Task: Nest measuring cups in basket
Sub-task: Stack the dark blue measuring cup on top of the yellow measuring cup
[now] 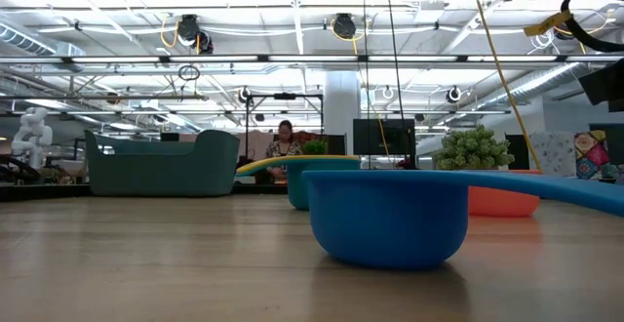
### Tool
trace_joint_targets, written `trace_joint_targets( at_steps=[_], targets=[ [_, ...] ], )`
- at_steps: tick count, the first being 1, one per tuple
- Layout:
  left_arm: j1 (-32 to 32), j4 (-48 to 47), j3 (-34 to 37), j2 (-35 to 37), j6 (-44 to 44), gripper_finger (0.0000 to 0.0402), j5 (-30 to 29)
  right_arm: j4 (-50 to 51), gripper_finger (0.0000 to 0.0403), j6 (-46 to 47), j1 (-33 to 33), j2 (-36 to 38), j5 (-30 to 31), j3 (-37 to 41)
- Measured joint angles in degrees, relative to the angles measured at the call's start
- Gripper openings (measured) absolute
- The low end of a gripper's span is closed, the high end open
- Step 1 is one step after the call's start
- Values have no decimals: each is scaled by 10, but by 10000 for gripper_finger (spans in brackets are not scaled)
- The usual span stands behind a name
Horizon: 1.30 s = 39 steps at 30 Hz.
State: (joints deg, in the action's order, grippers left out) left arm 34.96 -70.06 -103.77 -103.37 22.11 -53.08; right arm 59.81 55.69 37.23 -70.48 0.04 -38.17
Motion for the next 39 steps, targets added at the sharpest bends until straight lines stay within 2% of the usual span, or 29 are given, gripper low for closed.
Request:
trace_joint_targets(
  at_steps=[8,15,18,21,26,32,35,39],
  targets=[
    [0,0,0,0,0,182,0,7,3,10,0,0,18,-26],
    [0,0,0,0,-2,182,0,96,1,1,-5,0,133,-153],
    [-3,0,0,0,-4,182,0,96,1,-19,-19,-3,169,-212],
    [-10,0,0,0,-6,182,0,40,1,-71,-39,-25,192,-257],
    [-23,0,0,0,-9,182,-1,-53,1,-196,-71,-121,175,-332],
    [-32,0,0,1,-23,182,-2,-61,0,-341,-115,-253,163,-460],
    [-32,-3,0,6,-23,182,-8,-71,0,-397,-143,-287,162,-501],
    [-25,-42,0,17,1,182,-15,-88,0,-448,-183,-305,147,-515]
  ],
)
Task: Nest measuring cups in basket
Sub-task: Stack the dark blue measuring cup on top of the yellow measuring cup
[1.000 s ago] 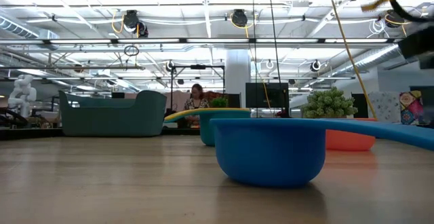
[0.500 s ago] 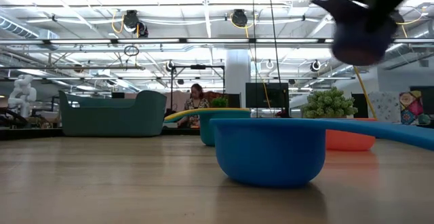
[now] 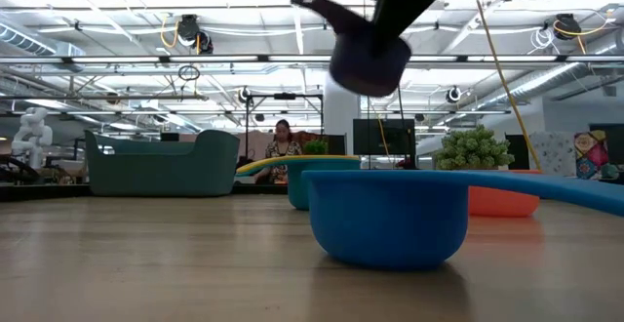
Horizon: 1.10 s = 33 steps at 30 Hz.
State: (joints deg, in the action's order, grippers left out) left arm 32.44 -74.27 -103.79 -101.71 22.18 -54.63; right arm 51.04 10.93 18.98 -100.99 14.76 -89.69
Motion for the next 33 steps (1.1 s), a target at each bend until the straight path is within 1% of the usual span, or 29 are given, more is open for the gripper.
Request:
trace_joint_targets(
  at_steps=[4,7,10,14,19,22,25,28,33],
  targets=[
    [9,-52,0,26,58,182,-28,-16,0,-33,-38,-9,-26,0],
    [15,-66,0,47,95,182,-51,-38,0,-56,-60,-15,-42,0],
    [30,-65,0,69,99,182,-62,-69,0,-72,-78,-26,-59,0],
    [44,-64,0,80,99,182,-83,-89,0,-87,-96,-43,-79,0],
    [49,-65,0,84,99,182,-90,-102,0,-96,-104,-53,-85,0],
    [49,-64,0,83,99,182,-90,-100,0,-99,-106,-52,-76,1],
    [49,-65,0,83,99,182,-90,-66,0,-97,-107,-47,-72,0],
    [49,-65,0,83,99,182,-89,-19,0,-85,-107,-44,-55,0],
    [53,-65,0,83,108,182,-84,57,0,-47,-99,-36,-44,1]
  ],
)
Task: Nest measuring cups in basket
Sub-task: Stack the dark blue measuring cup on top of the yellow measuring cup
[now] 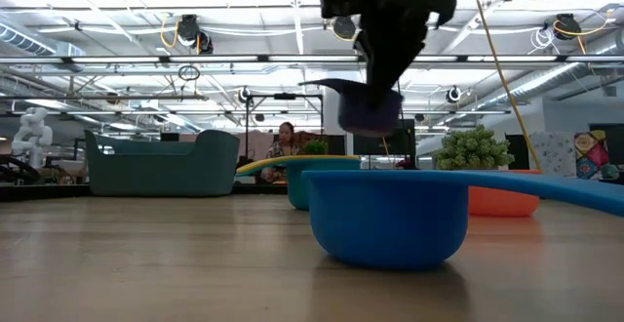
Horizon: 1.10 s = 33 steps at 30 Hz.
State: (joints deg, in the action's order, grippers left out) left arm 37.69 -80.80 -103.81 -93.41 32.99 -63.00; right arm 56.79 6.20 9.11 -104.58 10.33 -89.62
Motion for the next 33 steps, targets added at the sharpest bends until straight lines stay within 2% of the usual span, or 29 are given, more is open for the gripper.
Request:
trace_joint_targets(
  at_steps=[4,15,24,33],
  targets=[
    [4,0,0,0,7,182,0,55,0,45,16,1,-4,0],
    [19,0,0,0,18,182,1,167,0,240,49,1,-78,0],
    [18,1,0,0,19,182,1,162,0,328,51,1,-92,3],
    [24,1,0,-1,11,182,1,111,0,378,52,1,-93,66]
  ],
)
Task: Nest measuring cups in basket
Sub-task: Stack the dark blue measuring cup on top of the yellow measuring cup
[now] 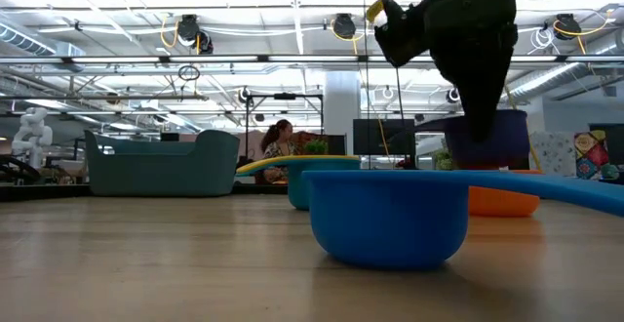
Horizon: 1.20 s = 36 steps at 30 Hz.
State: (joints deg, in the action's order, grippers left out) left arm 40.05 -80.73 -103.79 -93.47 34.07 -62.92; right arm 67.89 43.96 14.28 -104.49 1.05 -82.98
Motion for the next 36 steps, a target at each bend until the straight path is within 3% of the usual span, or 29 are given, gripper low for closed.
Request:
trace_joint_targets(
  at_steps=[31,36],
  targets=[
    [2,4,0,0,-1,182,0,-34,0,-28,1,0,-5,16],
    [2,5,0,0,-3,182,0,-48,0,-25,1,28,8,16]
  ],
)
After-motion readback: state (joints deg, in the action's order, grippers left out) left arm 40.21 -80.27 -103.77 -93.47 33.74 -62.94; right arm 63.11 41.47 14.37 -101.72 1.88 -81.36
